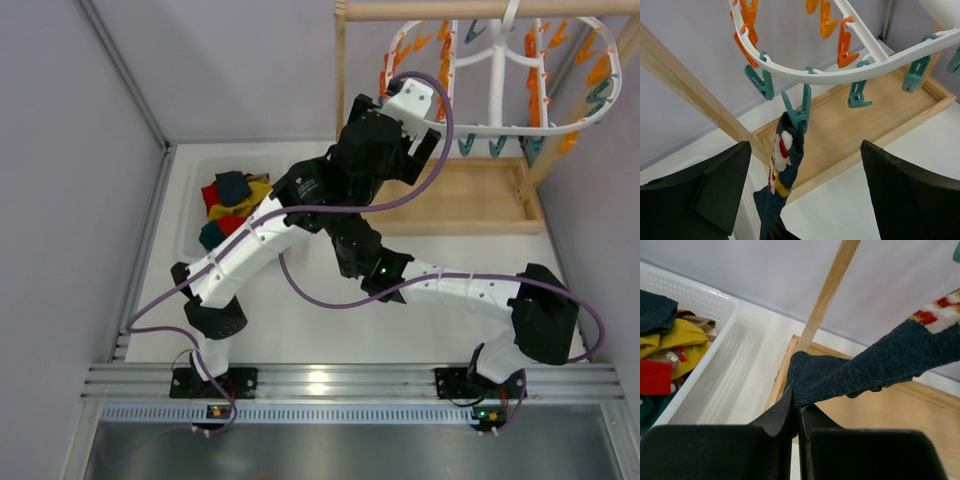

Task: Remove the socks clipped to the hanger

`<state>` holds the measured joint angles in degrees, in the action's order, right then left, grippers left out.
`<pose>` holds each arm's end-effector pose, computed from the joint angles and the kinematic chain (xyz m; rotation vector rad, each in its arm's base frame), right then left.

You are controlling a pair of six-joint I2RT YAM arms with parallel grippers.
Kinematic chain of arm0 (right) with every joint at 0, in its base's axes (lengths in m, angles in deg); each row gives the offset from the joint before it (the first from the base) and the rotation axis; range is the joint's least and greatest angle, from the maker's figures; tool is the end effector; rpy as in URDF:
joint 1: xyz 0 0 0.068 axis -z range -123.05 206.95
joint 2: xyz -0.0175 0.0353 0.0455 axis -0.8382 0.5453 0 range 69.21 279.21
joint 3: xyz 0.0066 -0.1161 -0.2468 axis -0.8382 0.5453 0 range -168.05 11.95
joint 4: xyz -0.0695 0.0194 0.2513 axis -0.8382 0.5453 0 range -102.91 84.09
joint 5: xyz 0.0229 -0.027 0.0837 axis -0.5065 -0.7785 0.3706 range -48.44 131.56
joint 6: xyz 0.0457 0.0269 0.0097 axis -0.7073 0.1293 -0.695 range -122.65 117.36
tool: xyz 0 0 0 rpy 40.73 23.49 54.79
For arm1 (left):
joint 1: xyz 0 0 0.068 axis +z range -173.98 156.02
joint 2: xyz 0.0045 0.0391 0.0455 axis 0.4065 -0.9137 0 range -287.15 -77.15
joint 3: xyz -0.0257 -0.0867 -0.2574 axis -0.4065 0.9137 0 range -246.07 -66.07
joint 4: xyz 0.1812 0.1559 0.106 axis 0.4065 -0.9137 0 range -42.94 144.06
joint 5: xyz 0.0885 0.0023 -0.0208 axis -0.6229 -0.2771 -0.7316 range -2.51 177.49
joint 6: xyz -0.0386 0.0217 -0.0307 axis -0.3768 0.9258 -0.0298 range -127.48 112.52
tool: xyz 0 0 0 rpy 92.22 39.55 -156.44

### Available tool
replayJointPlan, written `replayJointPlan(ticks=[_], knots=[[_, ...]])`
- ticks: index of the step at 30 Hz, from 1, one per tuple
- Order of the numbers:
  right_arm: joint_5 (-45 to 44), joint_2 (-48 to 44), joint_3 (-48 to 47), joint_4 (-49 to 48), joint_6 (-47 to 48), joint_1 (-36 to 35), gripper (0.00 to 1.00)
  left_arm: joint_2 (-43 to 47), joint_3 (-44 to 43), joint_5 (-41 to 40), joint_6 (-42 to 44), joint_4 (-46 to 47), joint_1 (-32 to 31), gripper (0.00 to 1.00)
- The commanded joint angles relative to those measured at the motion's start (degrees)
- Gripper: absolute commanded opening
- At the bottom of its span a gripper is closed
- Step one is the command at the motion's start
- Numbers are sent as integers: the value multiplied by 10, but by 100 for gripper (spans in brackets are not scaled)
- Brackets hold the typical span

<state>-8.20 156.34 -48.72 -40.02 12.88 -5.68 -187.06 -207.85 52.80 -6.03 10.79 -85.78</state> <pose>0.1850 0.2982 0.3228 -0.3770 1.5173 -0.0297 0.2010 -0.3320 0.5217 0.5169 1.6614 -0.2384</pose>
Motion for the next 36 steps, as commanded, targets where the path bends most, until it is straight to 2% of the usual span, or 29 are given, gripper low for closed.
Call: replayJointPlan(ticks=[1,11,20,34,36], knots=[[-9,10,-38,28,13,-18,0,-16,-22,-27,34,39,-7,93],[-14,7,-42,31,28,-37,0,-71,-26,-114,130,113,-6,87],[-14,0,-36,26,39,-54,0,-97,-30,-68,113,139,22,81],[-11,-22,-9,3,52,-75,0,-131,-46,-68,128,177,36,60],[-10,-25,-5,2,52,-76,0,-131,-46,-63,124,177,39,54]])
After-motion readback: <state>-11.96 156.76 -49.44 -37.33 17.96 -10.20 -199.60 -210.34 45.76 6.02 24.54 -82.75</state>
